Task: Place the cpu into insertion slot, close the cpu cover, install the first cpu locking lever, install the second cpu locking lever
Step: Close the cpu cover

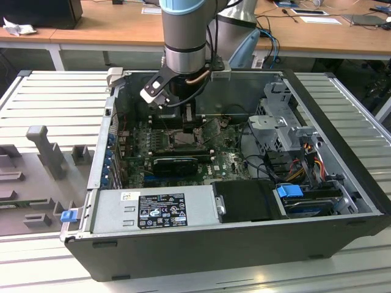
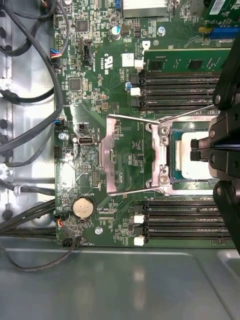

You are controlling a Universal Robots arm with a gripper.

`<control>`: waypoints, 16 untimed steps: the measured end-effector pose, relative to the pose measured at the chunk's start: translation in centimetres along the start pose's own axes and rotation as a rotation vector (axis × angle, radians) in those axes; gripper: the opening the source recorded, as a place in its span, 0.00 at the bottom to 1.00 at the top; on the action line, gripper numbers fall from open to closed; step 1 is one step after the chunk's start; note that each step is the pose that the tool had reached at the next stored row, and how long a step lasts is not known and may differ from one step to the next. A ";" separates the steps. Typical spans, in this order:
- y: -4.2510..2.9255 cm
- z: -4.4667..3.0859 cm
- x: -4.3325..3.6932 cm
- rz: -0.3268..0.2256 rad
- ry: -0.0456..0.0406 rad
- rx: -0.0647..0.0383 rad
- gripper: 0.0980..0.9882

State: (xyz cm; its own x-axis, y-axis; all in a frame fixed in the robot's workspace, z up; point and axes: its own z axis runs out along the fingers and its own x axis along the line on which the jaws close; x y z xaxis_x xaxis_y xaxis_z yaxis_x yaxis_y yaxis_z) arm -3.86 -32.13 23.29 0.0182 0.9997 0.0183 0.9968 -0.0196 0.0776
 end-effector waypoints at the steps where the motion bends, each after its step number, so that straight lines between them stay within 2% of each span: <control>1: 0.01 -0.16 0.00 0.000 0.0000 0.000 0.01; 6: 0.09 -1.08 0.03 0.000 0.0001 0.000 0.01; 11: 0.54 -1.16 0.03 0.000 0.0001 0.000 0.01; 16: 0.60 -1.51 0.04 0.000 0.0000 0.000 0.01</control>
State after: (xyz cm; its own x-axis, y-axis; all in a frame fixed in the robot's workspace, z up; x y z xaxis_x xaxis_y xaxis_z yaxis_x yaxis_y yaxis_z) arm -3.38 -32.13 24.84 0.0183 0.9997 0.0184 0.9968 -0.0197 0.0775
